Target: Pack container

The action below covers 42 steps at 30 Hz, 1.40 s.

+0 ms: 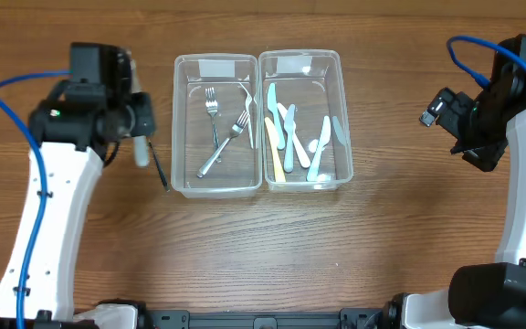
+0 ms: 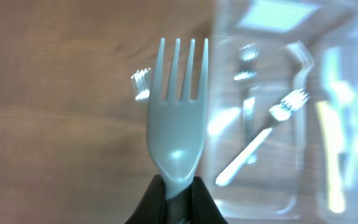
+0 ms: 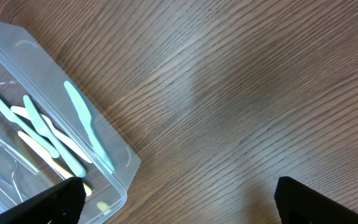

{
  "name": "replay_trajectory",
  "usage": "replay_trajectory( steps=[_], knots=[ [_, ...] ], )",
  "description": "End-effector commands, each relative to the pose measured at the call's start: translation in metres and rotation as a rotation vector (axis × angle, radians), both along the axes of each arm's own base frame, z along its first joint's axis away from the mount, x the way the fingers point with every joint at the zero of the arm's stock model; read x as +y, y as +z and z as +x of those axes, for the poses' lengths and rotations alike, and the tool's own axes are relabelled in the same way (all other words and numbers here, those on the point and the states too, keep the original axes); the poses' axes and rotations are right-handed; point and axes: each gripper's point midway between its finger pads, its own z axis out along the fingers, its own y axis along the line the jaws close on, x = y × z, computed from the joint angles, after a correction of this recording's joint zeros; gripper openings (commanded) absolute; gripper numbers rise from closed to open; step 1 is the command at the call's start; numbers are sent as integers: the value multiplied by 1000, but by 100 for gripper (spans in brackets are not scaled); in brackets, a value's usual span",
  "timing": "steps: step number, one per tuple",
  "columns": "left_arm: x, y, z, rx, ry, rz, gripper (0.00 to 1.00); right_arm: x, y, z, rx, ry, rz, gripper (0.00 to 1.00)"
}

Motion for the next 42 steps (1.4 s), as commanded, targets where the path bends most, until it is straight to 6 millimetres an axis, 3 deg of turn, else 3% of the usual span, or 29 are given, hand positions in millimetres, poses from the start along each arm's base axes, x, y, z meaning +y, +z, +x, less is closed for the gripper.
replay_trajectory(
  steps=[1, 6, 9, 15, 18, 19, 22, 23, 26, 28, 32, 35, 38, 42],
  knots=[
    [-36, -2, 17, -44, -108, -12, 4, 0, 0, 0, -1, 0, -1, 100],
    [-71, -24, 47, -63, -190, -72, 4, 0, 0, 0, -2, 0, -1, 100],
    [-81, -55, 61, -11, -185, -100, 4, 0, 0, 0, -3, 0, -2, 100],
    [-100, -124, 60, 165, -231, -169, 4, 0, 0, 0, -2, 0, -1, 100],
    [-103, -136, 58, 200, -237, -185, 5, 0, 0, 0, -1, 0, -1, 100],
    [-104, -134, 57, 200, -238, -188, 9, 0, 0, 0, -1, 0, -1, 100],
    [-101, -111, 57, 189, -235, -191, 43, 0, 0, 0, -1, 0, -1, 100],
    [-100, -100, 56, 184, -237, -187, 50, 0, 0, 0, -1, 0, -1, 100],
    [-79, -63, 57, 153, -192, -136, 61, 0, 0, 0, 0, 0, -1, 100],
    [-60, -43, 56, 131, -144, -86, 73, 0, 0, 0, 0, 0, -1, 100],
    [-3, -16, 46, 121, 47, 0, 78, 0, 0, 0, -1, 0, -1, 100],
    [34, -21, 35, 167, 200, -16, 79, 0, 0, 0, -2, 0, -1, 100],
    [65, -43, 29, 214, 344, -55, 78, 0, 0, 0, -2, 0, -1, 100],
    [71, -86, 31, 261, 361, -109, 76, 0, 0, 0, -3, 0, -2, 100]
  ],
)
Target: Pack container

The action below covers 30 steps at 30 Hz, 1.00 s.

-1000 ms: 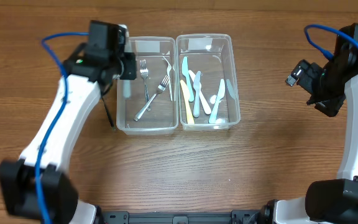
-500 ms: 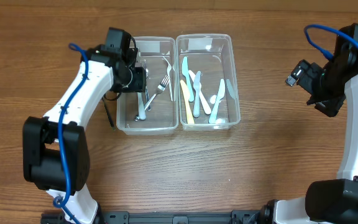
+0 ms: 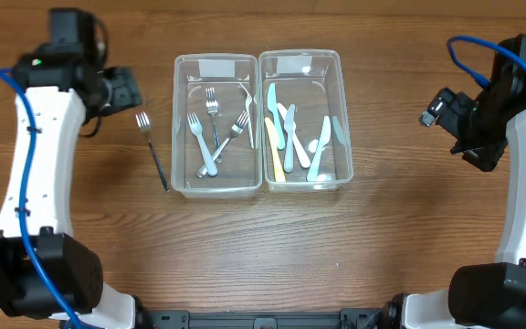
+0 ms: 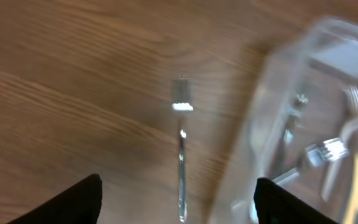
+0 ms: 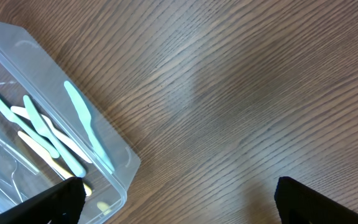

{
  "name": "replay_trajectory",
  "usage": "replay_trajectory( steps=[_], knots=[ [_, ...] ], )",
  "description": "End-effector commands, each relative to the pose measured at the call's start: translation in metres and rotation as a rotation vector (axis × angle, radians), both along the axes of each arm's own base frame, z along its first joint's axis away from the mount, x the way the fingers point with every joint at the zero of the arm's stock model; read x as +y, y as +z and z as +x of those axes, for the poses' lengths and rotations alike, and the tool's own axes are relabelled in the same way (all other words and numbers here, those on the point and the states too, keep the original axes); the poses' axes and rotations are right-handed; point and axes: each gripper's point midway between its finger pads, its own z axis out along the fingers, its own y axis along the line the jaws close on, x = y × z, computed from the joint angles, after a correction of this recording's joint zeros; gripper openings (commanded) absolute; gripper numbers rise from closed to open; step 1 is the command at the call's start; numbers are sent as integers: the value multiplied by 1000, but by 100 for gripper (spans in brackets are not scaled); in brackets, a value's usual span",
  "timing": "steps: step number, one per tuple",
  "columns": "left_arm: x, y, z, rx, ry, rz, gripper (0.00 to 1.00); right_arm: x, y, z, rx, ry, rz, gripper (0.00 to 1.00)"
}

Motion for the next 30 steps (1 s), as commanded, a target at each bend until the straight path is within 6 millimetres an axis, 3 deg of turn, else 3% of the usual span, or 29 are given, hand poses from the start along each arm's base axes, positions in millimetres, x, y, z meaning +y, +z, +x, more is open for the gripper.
replay_trajectory(
  steps=[1, 6, 10, 20, 24, 27, 30],
  knots=[
    [2, -63, -6, 104, 63, -69, 75, 0, 0, 1, -5, 0, -2, 100],
    [-5, -124, -7, 201, 88, -131, 65, 0, 0, 1, -5, 0, -1, 100],
    [-9, -150, -1, 229, 85, -150, 58, 1, 0, 0, -2, 0, 0, 100],
    [-37, -192, -1, 303, -30, -144, 57, 1, 0, 0, -1, 0, 0, 100],
    [-39, -203, -7, 342, -37, -108, 58, 1, 0, -1, 3, 0, 1, 100],
    [-35, -208, -14, 375, 0, -87, 47, 1, -1, -3, 10, 0, 2, 100],
    [-32, -207, -17, 389, 11, -76, 20, 1, -1, -3, 10, 0, 2, 100]
  ],
)
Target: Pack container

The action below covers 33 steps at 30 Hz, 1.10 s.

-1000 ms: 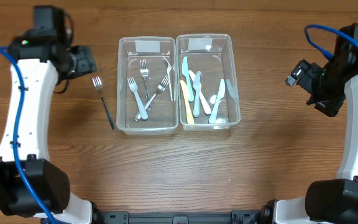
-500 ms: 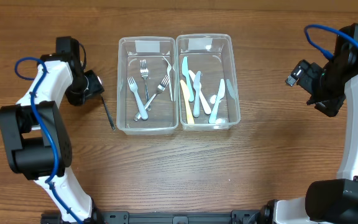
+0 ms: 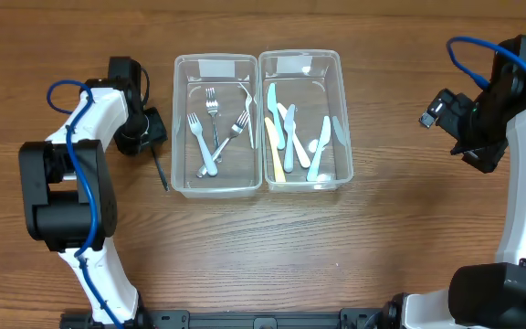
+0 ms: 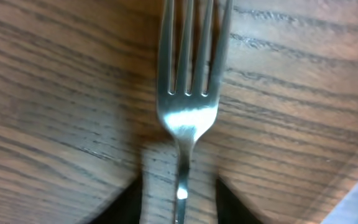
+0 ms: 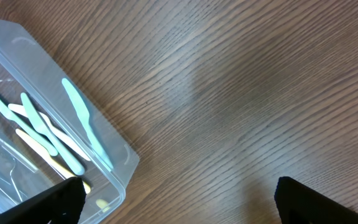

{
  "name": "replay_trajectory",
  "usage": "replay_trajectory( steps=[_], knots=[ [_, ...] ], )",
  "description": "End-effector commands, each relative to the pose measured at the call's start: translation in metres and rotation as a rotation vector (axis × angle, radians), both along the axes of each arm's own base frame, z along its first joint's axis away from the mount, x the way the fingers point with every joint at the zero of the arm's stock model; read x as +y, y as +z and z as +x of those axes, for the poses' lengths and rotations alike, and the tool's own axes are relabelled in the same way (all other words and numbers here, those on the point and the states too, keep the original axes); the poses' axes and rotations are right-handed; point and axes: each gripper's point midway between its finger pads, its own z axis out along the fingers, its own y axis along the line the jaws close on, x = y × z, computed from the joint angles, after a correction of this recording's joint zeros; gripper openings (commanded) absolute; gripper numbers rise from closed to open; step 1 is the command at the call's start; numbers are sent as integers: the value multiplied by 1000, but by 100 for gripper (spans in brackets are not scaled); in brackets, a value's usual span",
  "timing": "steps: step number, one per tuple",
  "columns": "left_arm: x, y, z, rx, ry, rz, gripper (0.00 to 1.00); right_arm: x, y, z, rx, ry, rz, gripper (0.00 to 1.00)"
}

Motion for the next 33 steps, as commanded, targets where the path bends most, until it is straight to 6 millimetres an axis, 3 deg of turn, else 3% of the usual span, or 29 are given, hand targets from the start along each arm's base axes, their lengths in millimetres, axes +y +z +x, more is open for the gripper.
replay_trajectory(
  steps=[1, 4, 9, 13, 16, 22, 23, 26, 29, 33],
  knots=[
    [0, -25, -17, 93, 7, 10, 13, 0, 0, 0, -1, 0, -1, 100],
    [0, -25, -20, 106, 8, 13, 4, 0, 0, 0, -2, -1, -1, 100],
    [0, -22, -23, 123, 2, 13, 4, 0, 0, 0, -2, 0, -1, 100],
    [4, 7, -15, 121, -32, 35, 4, 0, 0, 0, -2, -1, -1, 100],
    [2, 58, 0, 65, -73, 39, 4, 0, 0, 0, -2, 0, -1, 100],
    [-19, 182, 26, -201, -167, 60, 4, 0, 0, 0, -2, 0, -1, 100],
    [-27, 207, 28, -268, -184, 61, 4, 0, 0, 0, -2, 0, -1, 100],
    [-61, 257, 26, -425, -255, 51, 4, 0, 0, 0, -2, 0, -1, 100],
    [-91, 266, 23, -462, -323, 35, 4, 0, 0, 0, -2, 0, -1, 100],
    [-130, 241, 21, -403, -408, 20, 4, 0, 0, 0, -1, 0, 0, 100]
  ],
)
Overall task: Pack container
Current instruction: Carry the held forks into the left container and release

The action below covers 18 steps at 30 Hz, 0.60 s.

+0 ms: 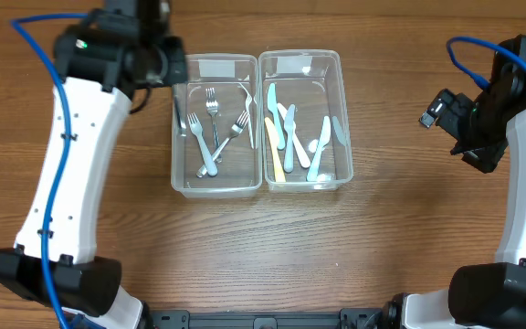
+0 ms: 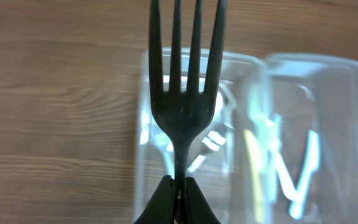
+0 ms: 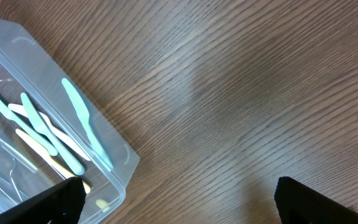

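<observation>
A dark metal fork (image 2: 187, 93) stands tines up in my left gripper (image 2: 179, 191), which is shut on its handle. In the overhead view that fork (image 1: 179, 111) hangs over the left wall of the clear left container (image 1: 215, 191), which holds several forks, one of them light blue plastic (image 1: 199, 146). The clear right container (image 1: 307, 186) holds several pastel plastic knives (image 1: 289, 137). My right gripper (image 3: 179, 204) is open and empty over bare wood, well to the right of both containers.
The two containers stand side by side, touching, at the back middle of the wooden table (image 1: 263, 265). A corner of the right container (image 3: 120, 180) shows in the right wrist view. Blue cables run along both arms.
My left gripper was low on the table left of the containers, around the metal fork lying there. Now it is shut on that fork, raised over the left container's left wall. The right arm is unmoved.
My left gripper first held a light blue plastic fork left of the containers while a metal fork lay on the table. Then the blue fork lay in the left container and the gripper was empty. Then it was down at the metal fork, which it now holds above the container.
</observation>
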{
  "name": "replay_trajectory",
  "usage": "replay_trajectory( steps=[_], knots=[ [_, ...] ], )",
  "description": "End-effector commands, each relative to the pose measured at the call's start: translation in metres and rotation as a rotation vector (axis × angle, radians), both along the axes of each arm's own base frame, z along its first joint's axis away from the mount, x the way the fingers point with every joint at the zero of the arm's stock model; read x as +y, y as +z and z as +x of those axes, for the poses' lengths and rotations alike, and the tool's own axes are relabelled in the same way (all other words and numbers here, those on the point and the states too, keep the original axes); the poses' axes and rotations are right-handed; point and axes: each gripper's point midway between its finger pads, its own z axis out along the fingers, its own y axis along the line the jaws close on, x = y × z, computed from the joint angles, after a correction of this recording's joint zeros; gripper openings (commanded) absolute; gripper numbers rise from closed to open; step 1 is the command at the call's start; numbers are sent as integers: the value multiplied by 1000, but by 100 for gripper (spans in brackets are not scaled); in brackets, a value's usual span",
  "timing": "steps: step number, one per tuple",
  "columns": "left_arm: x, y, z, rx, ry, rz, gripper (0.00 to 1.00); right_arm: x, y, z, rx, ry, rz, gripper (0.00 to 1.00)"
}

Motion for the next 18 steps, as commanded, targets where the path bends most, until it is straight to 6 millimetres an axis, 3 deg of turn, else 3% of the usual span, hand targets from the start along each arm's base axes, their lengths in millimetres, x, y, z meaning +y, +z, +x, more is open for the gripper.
replay_trajectory(
  steps=[1, 4, 9, 12, 14, 15, 18],
  knots=[
    [-35, -50, 6, 113, -93, 44, 4, 0, 0, 0, 0, 0, -1, 100],
    [-59, -87, 16, 168, -137, 63, 4, 1, 0, -1, 3, 0, 0, 100],
    [-75, -143, 23, 275, -166, 74, 4, 1, -1, -2, 9, 0, 1, 100],
    [-79, -161, 22, 320, -174, 66, 7, 1, -1, -3, 10, 0, 1, 100],
    [-79, -162, 22, 323, -174, 67, 12, 1, -1, -3, 10, 0, 1, 100],
    [-79, -162, 23, 319, -175, 66, 16, 1, -1, -3, 10, 0, 1, 100],
    [-78, -151, 24, 299, -173, 60, 65, 0, 0, -1, 1, 0, -1, 100]
  ],
)
